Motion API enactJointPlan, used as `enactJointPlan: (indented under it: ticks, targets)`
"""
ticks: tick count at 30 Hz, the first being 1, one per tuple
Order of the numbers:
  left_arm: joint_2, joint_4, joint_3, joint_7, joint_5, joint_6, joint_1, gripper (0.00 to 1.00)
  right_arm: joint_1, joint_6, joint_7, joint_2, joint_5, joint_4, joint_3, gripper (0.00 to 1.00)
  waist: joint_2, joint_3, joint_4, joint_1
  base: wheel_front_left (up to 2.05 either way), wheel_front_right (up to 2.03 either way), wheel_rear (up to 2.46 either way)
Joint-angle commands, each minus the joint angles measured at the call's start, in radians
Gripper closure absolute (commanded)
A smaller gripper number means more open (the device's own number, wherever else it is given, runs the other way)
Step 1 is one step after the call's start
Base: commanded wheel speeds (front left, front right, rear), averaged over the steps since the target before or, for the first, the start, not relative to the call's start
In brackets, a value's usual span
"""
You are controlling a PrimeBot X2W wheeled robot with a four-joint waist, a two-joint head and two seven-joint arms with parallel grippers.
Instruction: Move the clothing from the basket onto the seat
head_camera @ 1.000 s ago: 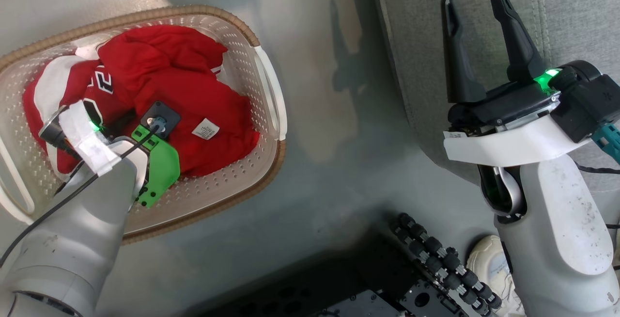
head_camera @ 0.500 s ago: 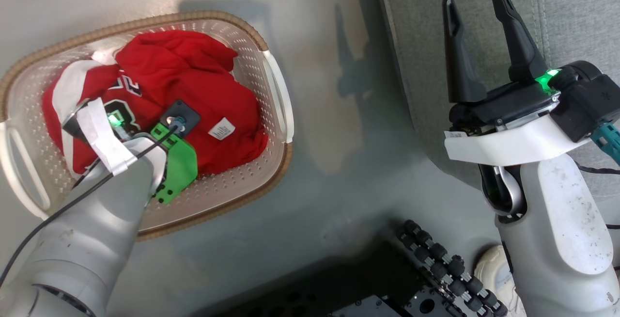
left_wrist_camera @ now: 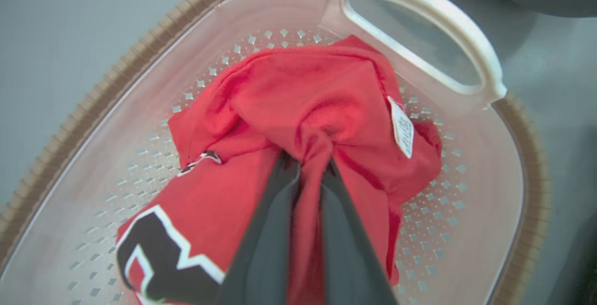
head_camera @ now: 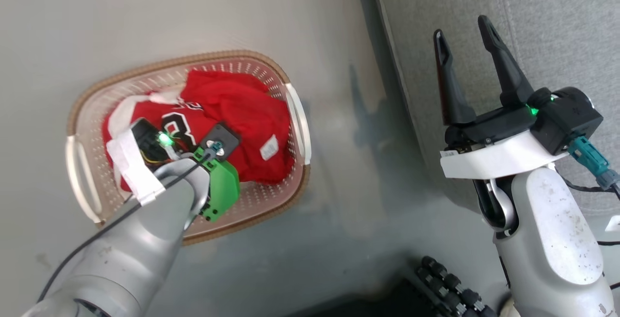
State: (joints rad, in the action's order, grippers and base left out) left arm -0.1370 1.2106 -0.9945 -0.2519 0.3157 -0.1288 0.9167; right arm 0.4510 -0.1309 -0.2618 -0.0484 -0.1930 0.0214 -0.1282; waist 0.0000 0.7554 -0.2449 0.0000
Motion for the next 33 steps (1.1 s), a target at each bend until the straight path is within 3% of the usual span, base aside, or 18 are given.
enactJointPlan:
  ticks: [1, 12, 23, 33]
  targets:
    - [0.011, -0.017, -0.002, -0.009, 0.023, -0.002, -0.027, 1.00, -0.020, 0.000, -0.005, -0.004, 0.006, 0.007, 0.006, 0.00, 0.0000, -0.110, 0.056, 0.0000, 0.00, 0.00, 0.00]
    - [-0.002, -0.247, 0.050, -0.014, 0.081, -0.002, -0.110, 1.00, -0.092, 0.000, -0.005, -0.004, 0.028, 0.060, 0.033, 0.00, 0.0000, -0.280, 0.128, 0.0000, 0.00, 0.00, 0.00]
    - [-0.026, -0.524, 0.233, -0.013, 0.040, 0.013, -0.224, 1.00, -0.166, 0.000, -0.005, -0.004, 0.030, 0.079, 0.055, 0.00, 0.0000, -0.411, 0.164, 0.0000, 0.00, 0.00, 0.00]
    - [0.001, -0.736, 0.406, -0.013, -0.003, 0.013, -0.309, 1.00, -0.225, 0.000, -0.005, -0.004, 0.016, 0.079, 0.058, 0.00, 0.0000, -0.510, 0.168, 0.0000, 0.00, 0.00, 0.00]
